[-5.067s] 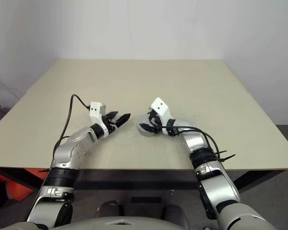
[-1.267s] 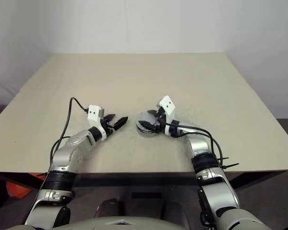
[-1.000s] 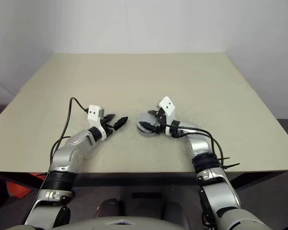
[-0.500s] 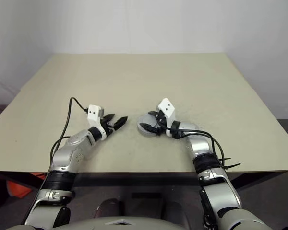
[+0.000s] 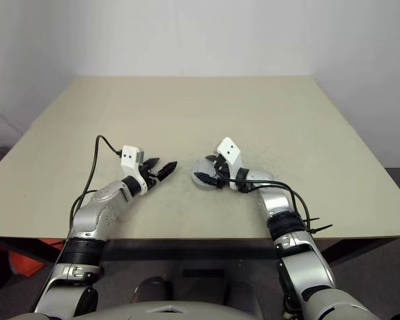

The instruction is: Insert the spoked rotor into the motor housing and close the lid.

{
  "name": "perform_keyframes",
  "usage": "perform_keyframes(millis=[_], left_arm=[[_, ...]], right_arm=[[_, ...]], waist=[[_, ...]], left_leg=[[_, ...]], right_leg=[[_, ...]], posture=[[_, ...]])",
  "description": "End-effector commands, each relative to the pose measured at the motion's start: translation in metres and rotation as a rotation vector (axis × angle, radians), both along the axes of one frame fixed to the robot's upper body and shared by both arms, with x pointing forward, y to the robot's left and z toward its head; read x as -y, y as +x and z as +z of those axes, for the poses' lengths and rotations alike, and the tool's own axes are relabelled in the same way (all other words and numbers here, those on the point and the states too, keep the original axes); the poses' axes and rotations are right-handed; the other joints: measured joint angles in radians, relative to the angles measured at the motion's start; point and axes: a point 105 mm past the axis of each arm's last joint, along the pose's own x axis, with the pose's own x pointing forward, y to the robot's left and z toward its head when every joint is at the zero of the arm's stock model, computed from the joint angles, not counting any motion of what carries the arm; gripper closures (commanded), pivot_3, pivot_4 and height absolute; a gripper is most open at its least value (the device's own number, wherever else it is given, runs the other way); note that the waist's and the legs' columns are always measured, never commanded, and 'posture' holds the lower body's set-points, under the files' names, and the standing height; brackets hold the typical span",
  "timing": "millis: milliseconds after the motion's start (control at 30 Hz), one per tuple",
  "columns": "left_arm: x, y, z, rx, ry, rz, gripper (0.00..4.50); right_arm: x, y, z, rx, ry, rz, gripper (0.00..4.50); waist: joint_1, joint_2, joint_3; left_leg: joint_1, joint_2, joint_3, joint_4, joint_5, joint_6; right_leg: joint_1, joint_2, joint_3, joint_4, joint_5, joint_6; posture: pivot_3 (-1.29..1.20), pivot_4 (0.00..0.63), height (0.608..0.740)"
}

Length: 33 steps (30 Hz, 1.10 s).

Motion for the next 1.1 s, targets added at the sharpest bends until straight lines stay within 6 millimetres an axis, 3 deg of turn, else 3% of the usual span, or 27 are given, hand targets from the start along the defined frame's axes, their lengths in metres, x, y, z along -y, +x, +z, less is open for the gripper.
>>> perform_keyframes(millis=[33, 133, 233, 567, 833, 967, 1100], left_arm=[[0.01, 0.008, 0.025, 0.055, -0.073, -0.013, 0.25], [0.019, 0.01, 0.028, 0.024, -0.148, -0.035, 0.25], [0.031, 0.009, 0.026, -0.036, -0.221, -0.085, 0.89], [0.059, 0.005, 0.016, -0.164, -0.29, -0.23, 4.39], [0.073, -0.002, 0.004, -0.257, -0.261, -0.292, 4.47], [0.068, -0.005, -0.015, -0.326, -0.181, -0.262, 4.47], [0.065, -0.005, -0.019, -0.336, -0.171, -0.245, 4.47]], right_arm=[[0.01, 0.001, -0.012, -0.029, -0.062, -0.026, 1.38], [0.009, 0.0, -0.013, -0.03, -0.065, -0.024, 1.38], [0.008, 0.0, -0.013, -0.029, -0.066, -0.021, 1.38], [0.008, 0.0, -0.013, -0.023, -0.064, -0.023, 1.38], [0.008, 0.0, -0.013, -0.019, -0.064, -0.032, 1.38], [0.01, 0.003, -0.012, -0.019, -0.066, -0.049, 1.38], [0.011, 0.005, -0.011, -0.056, -0.04, -0.061, 1.38]], waist=[[0.0, 0.0, 0.0], [0.0, 0.0, 0.0], [-0.001, 0.0, 0.0], [-0.001, 0.0, 0.0], [-0.001, 0.0, 0.0], [-0.001, 0.0, 0.0], [-0.001, 0.0, 0.0]], left_leg=[[0.0, 0.0, 0.0, 0.0, 0.0, 0.0], [0.001, 0.0, 0.0, 0.001, 0.0, 0.0], [0.0, 0.0, 0.0, 0.001, 0.0, 0.0], [0.001, 0.0, 0.0, 0.001, 0.0, 0.0], [0.001, 0.0, 0.0, 0.001, 0.0, 0.0], [0.001, 0.0, 0.0, 0.001, 0.0, 0.0], [0.003, -0.001, 0.0, 0.001, 0.0, 0.0]], right_leg=[[0.0, 0.0, 0.0, 0.0, 0.0, 0.0], [0.001, 0.0, 0.0, 0.0, 0.0, 0.0], [0.001, 0.0, 0.001, 0.0, 0.0, 0.0], [0.001, 0.0, 0.001, 0.0, 0.0, 0.0], [0.001, 0.0, 0.001, 0.0, 0.0, 0.0], [0.002, 0.0, 0.001, 0.0, 0.0, 0.0], [0.004, 0.0, 0.001, -0.001, 0.0, 0.0]], posture=[[0.0, 0.0, 0.74], [0.0, 0.0, 0.74], [0.0, 0.0, 0.74], [0.0, 0.0, 0.74], [0.0, 0.0, 0.74], [0.0, 0.0, 0.74], [0.0, 0.0, 0.74]])
